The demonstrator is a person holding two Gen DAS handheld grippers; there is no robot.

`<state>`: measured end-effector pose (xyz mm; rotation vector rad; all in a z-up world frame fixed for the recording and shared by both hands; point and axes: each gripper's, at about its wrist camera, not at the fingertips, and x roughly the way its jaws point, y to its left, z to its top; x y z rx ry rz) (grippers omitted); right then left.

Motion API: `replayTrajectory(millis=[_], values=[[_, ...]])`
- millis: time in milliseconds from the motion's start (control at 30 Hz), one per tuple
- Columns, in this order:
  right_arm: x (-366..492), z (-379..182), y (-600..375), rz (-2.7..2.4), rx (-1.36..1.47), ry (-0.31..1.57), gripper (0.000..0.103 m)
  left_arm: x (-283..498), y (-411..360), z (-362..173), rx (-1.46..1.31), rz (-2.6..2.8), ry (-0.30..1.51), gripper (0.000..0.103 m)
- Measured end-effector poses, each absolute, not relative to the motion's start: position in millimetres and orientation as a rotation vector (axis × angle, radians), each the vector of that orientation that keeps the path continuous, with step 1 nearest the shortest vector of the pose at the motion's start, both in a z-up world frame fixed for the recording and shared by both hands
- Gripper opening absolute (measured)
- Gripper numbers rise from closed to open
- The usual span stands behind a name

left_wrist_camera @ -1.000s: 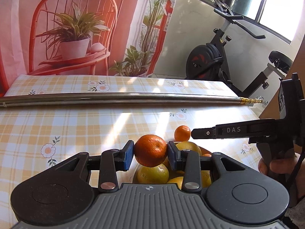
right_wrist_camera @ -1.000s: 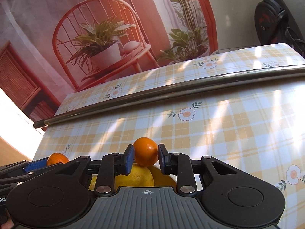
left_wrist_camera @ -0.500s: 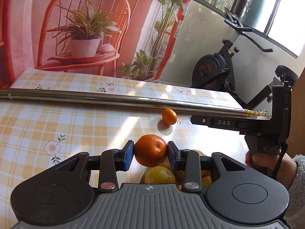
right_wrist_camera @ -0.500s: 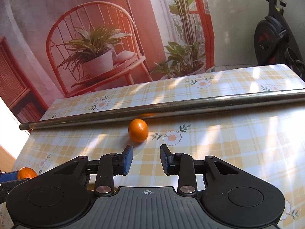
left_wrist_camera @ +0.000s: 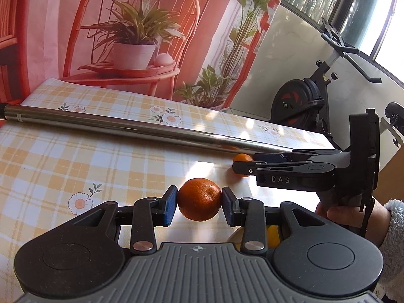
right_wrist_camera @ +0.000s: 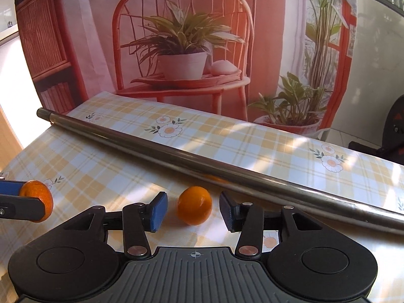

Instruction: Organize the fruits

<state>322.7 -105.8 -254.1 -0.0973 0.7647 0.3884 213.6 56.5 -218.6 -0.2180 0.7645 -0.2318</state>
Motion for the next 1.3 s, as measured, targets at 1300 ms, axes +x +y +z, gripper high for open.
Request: replayTrajectory(millis=[1300], values=[[194,-206,-148,0.321,0.108,0.691,0.032,143,12,-195,-0.127,-0.347,0.754,0.04]])
